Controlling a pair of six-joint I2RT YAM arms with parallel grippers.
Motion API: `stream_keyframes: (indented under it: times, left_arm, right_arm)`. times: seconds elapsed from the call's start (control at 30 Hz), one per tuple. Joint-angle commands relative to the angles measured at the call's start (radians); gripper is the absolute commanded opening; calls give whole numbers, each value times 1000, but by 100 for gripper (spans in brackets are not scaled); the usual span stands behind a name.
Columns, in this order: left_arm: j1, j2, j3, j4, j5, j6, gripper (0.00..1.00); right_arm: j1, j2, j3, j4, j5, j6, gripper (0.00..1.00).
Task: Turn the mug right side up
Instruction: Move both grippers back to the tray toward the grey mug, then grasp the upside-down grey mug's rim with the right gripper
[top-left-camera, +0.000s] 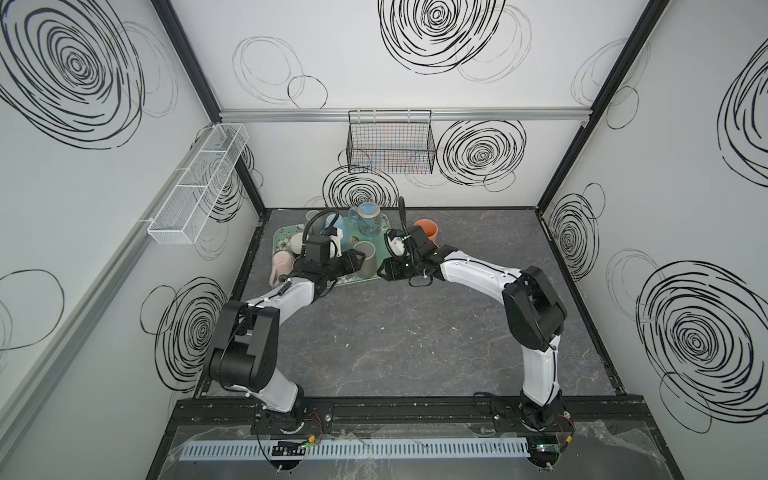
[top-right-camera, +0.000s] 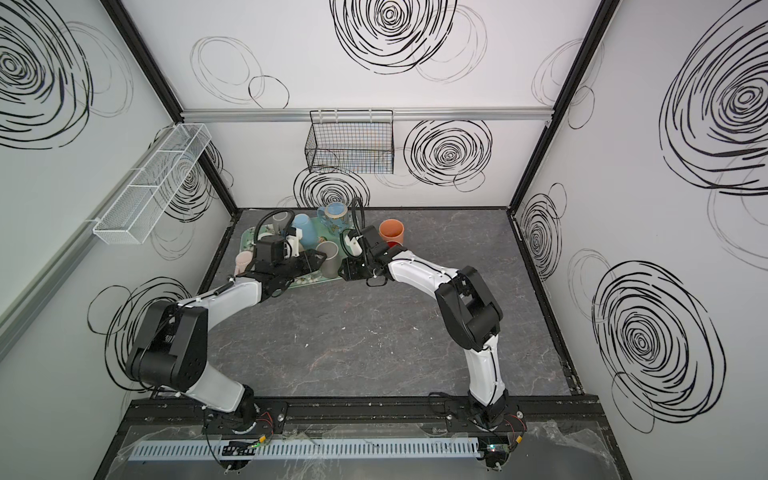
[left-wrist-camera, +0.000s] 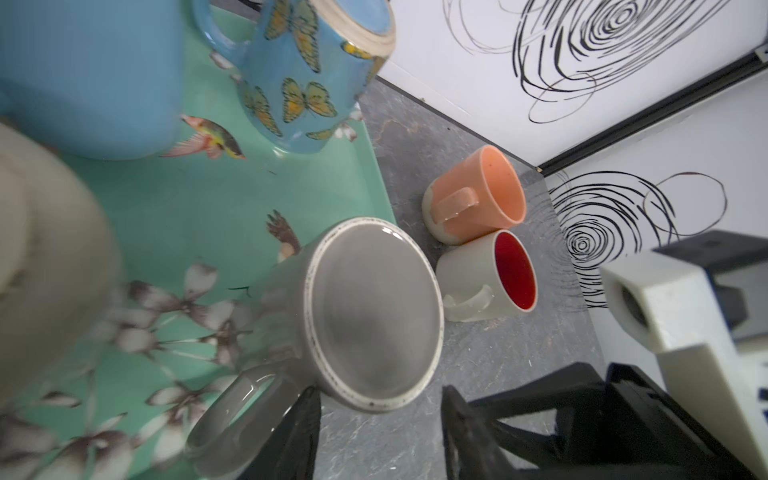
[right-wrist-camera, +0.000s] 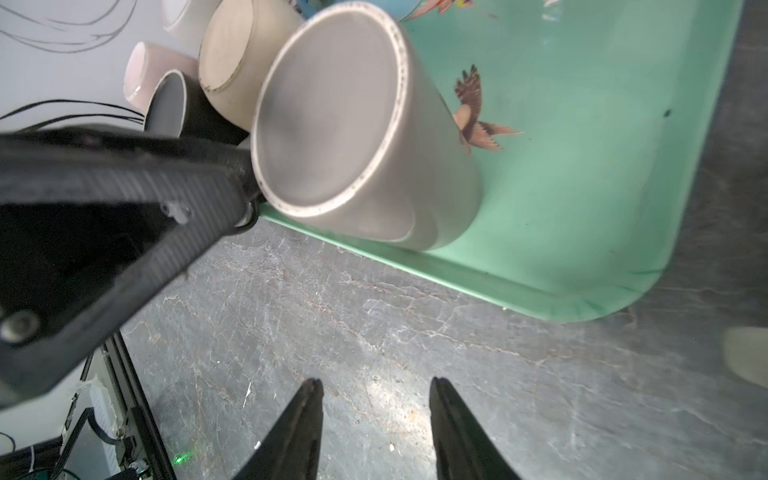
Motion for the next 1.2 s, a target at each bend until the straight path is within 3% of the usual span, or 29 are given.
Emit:
stream_keyframes:
  times: [0.0, 0.13, 0.3, 0.43, 0.6, 0.8, 0.93, 1.17]
  left_arm:
    - [-42, 31, 7, 139, -18, -69, 49]
    - [-52, 8, 18, 93, -55, -26, 50]
    - [27, -26, -53, 150, -35, -38, 50]
    - [75, -9, -59, 129, -21, -19, 45]
    - [73, 43, -71, 132, -24, -3, 32]
    - [37, 92, -93, 201, -2, -34, 22]
    - [-17, 114, -105, 286, -1, -72, 20]
    - [-91, 151, -125, 380, 9, -116, 21]
  right_arm:
    - [-24, -16, -18, -12, -25, -15, 46]
    - [-43, -20, -19, -23, -30, -15, 46]
    - [-46, 8, -5, -11, -56, -10, 48]
    - [-47, 75, 57, -13, -79, -2, 49]
    - [-53, 161, 159, -37, -88, 2, 49]
    - [-59, 212, 235, -49, -86, 5, 50]
    - [-64, 207, 252, -70, -73, -8, 50]
    - [-39, 161, 260, -126, 89, -65, 51]
